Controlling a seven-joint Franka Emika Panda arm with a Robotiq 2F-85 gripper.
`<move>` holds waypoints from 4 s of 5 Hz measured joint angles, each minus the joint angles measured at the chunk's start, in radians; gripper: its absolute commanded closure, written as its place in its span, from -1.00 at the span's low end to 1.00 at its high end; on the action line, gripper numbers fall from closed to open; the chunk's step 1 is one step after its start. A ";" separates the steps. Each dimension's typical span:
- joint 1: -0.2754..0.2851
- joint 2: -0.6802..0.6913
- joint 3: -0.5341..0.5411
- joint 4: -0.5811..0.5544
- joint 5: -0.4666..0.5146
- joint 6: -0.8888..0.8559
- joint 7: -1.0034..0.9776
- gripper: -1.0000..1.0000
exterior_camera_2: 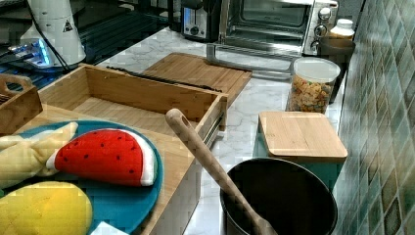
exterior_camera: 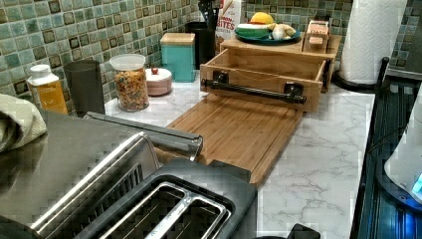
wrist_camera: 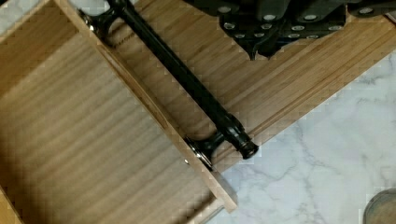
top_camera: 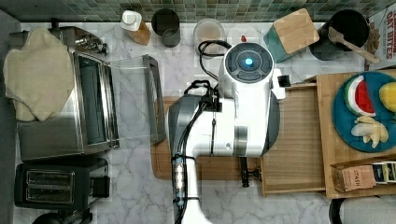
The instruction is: Close the drawer.
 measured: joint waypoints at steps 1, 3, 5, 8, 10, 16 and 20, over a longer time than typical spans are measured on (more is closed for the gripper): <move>0.000 -0.012 0.003 -0.051 0.003 0.065 -0.176 1.00; 0.006 -0.069 0.002 -0.189 0.009 0.151 -0.368 1.00; 0.010 -0.149 0.018 -0.352 0.005 0.339 -0.382 1.00; 0.018 -0.095 0.026 -0.467 0.008 0.578 -0.440 1.00; 0.018 -0.073 0.023 -0.568 0.004 0.611 -0.470 1.00; -0.058 -0.009 -0.043 -0.650 -0.065 0.748 -0.691 1.00; -0.167 0.121 -0.147 -0.475 0.015 0.700 -1.079 1.00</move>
